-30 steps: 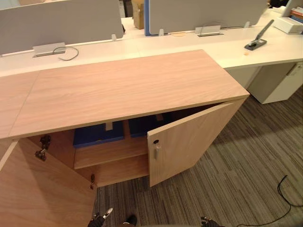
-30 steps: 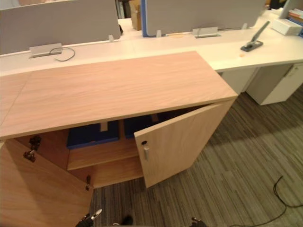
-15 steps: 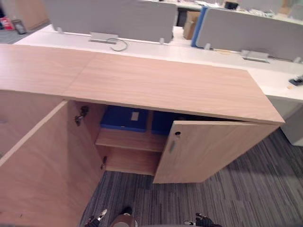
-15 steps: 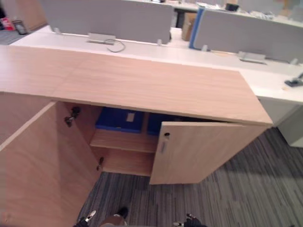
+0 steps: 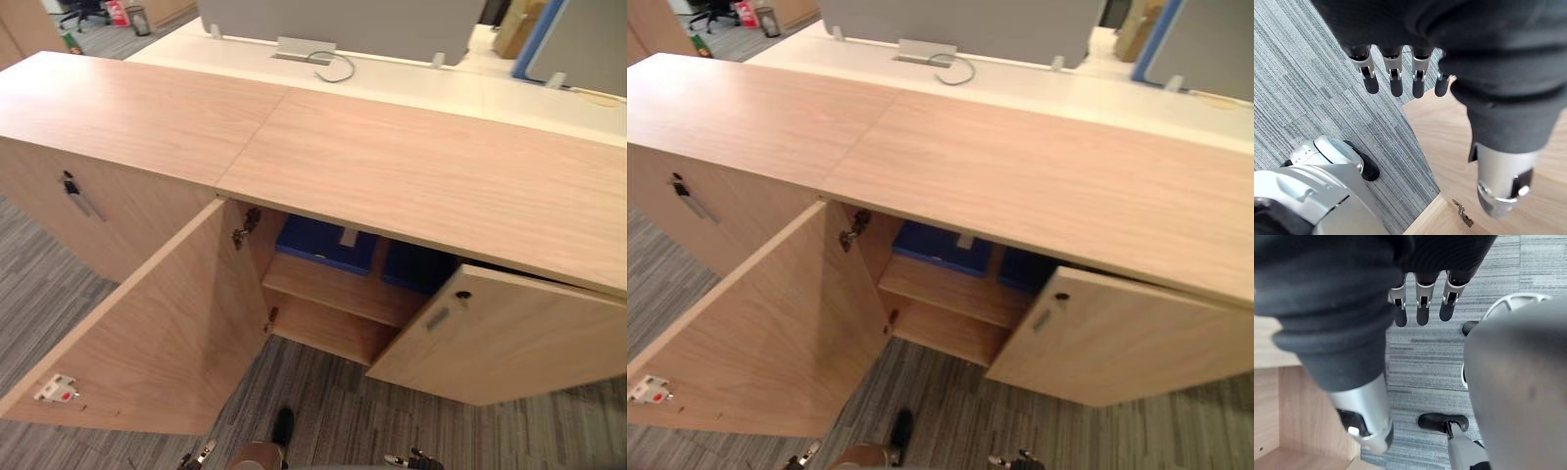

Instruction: Walk over to the cabinet, pick up the folder, carry it to the office cabinet, place the folder inside the office cabinet, then close the office cabinet door

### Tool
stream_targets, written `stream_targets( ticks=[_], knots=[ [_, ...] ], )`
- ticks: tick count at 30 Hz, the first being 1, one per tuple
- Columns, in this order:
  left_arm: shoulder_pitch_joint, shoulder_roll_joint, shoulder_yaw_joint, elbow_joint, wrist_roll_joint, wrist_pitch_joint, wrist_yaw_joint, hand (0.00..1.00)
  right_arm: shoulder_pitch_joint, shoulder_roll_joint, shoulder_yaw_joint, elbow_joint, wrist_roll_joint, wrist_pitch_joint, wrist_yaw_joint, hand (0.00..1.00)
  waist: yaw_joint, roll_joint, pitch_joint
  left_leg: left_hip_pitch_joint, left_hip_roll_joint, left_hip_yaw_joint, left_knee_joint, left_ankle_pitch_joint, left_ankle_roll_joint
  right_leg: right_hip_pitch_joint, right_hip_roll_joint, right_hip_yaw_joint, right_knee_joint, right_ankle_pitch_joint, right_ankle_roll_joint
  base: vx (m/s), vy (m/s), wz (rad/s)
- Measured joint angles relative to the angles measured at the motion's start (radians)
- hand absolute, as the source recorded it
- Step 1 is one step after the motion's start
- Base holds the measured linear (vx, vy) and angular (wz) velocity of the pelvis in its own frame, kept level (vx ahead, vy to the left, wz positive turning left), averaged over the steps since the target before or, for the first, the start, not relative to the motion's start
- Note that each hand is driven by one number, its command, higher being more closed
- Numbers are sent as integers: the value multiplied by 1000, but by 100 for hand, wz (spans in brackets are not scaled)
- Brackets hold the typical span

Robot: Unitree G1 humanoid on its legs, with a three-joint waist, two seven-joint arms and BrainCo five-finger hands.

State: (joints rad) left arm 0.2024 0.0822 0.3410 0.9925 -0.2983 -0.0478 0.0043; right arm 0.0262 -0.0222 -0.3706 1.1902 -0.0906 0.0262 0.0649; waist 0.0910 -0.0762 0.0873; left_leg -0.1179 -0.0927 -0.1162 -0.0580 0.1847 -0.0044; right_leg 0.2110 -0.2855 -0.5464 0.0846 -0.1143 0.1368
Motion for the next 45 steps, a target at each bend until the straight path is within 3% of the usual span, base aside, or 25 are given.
stream_targets(
  ticks=[6,9,10,12,14,17,18,21,24,26,36,39,41,42,43,44,45],
  knots=[
    [7,2,-1,-3,-1,-2,-6,0,-13,29,1,-1,1,-1,10,0,4,-1,-10,61,0,-15,-27,-1,2,18,-10,-2,76,43,-6,94,29,10],
    [12,-10,-3,-2,1,-2,-8,0,13,16,0,-21,18,-2,10,0,-16,19,-21,73,-15,-103,-27,-8,23,-24,-53,23,271,42,-12,18,45,73],
    [12,-10,-6,-2,2,-3,-8,0,17,15,0,-35,31,-7,10,0,-33,27,-20,67,-19,-153,-26,-9,37,-80,-51,149,368,-18,-62,-23,11,86],
    [11,-14,-1,-2,5,-4,-8,0,28,20,0,-60,32,-11,10,0,-39,28,-20,61,-27,-212,-24,-10,37,-119,7,331,361,-102,-46,-51,-51,87],
    [12,-23,27,-2,6,-5,-8,0,29,24,0,-63,32,-16,10,0,-42,27,-20,61,-28,-234,-26,-10,37,-132,46,419,314,-118,-36,-107,-134,85],
    [20,-44,88,-22,5,-12,-9,0,36,34,0,-63,31,-15,10,0,-25,3,-28,46,-49,-230,-34,-9,36,-158,55,383,200,-114,-45,-175,-221,58],
    [27,-55,99,-27,1,-12,-9,0,37,36,0,-63,32,-11,12,0,-18,-3,-38,24,-45,-230,-34,-13,29,-159,59,370,160,-133,-27,-155,-242,33],
    [36,-71,126,-30,-7,-13,-9,0,45,28,-2,-68,32,-12,14,0,-23,17,-48,3,-2,-205,-32,5,-3,-157,98,343,127,-122,-38,-61,-142,16],
    [36,-63,126,-18,-8,-13,-10,0,46,28,0,-57,36,-12,13,0,-28,14,-55,-12,35,-204,-34,39,-33,-136,144,334,71,-113,-50,1,-178,9],
    [29,-51,126,-16,-9,-14,-9,0,46,30,1,-45,60,-15,12,0,-32,-8,-53,-15,43,-204,-34,42,-50,-122,154,334,40,-90,-49,82,-139,4],
    [16,-28,76,-5,-5,-13,-8,0,34,27,9,-40,68,-17,10,0,-28,-4,-26,4,38,-254,-34,42,-57,-61,171,290,7,-71,-49,65,-76,15],
    [21,-17,12,-101,20,-4,-9,0,36,27,21,-67,68,-19,10,0,-29,2,10,8,37,-251,-22,30,-50,-37,171,248,12,-72,-51,-42,-16,40],
    [15,-20,-11,-193,42,5,-21,0,35,29,23,-98,68,-18,10,0,-32,-8,45,-66,45,-88,116,-42,-26,-40,149,198,30,-74,-56,-71,86,44],
    [13,-19,-21,-282,77,15,-38,0,25,22,26,-102,67,-15,10,0,-29,4,73,-181,83,60,436,-157,11,-50,131,185,67,-78,-59,-37,120,11],
    [26,-18,-21,-322,92,21,-44,0,26,15,40,-112,67,-13,10,0,-28,16,71,-214,111,107,569,-216,12,-56,134,190,77,-79,-57,45,185,-10],
    [56,-10,-21,-406,143,26,-59,0,38,2,57,-150,68,-10,11,0,-27,53,65,-243,174,164,751,-327,6,-59,152,198,95,-88,-46,148,200,-4],
    [81,6,-21,-498,197,36,-83,0,50,-9,54,-184,67,-9,13,0,-40,102,55,-218,195,183,694,-433,3,-76,174,195,133,-120,-29,173,275,26]
  ],
)
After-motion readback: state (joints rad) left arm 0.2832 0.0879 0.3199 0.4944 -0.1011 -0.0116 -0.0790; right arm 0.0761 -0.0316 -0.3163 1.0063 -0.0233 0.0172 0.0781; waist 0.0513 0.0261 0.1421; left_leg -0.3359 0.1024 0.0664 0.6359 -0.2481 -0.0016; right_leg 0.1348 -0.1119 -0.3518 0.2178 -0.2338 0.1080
